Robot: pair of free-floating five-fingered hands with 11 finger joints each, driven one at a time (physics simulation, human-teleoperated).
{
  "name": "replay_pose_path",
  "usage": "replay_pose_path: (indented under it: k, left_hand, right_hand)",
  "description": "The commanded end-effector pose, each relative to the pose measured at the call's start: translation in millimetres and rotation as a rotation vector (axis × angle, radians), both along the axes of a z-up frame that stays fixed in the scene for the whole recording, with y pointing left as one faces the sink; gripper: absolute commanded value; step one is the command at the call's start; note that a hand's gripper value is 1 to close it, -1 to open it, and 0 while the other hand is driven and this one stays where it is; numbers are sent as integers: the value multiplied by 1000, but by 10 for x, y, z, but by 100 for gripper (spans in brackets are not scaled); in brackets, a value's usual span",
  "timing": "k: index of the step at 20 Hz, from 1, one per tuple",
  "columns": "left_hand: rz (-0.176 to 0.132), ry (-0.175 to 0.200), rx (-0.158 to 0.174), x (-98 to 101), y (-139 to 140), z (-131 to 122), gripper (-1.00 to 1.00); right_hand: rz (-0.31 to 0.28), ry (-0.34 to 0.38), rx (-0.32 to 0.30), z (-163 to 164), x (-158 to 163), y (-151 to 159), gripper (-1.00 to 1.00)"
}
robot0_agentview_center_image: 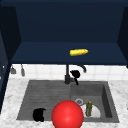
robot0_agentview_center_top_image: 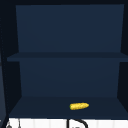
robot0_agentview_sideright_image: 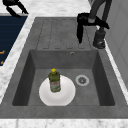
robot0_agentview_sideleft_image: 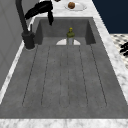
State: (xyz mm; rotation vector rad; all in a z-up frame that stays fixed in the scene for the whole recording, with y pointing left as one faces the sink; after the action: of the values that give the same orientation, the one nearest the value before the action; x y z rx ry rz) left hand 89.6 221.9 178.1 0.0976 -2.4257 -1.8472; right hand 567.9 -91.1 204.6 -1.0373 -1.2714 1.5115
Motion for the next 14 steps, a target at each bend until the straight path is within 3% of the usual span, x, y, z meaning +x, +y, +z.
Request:
replay_pose_path:
  k: [1, 4, 11, 14]
  left_hand:
    - [0, 0, 0, 0, 0, 0, 0]
    - [0, 0, 0, 0, 0, 0, 0]
    - [0, 0, 0, 0, 0, 0, 0]
    - [0, 0, 0, 0, 0, 0, 0]
  right_hand:
    - [0, 58, 34, -185, 256, -74, -100]
    - [12, 82, 73, -308, 348, -163, -100]
    - [15, 123, 102, -517, 537, -414, -100]
    - [-8, 166, 51, -567, 741, -371, -100]
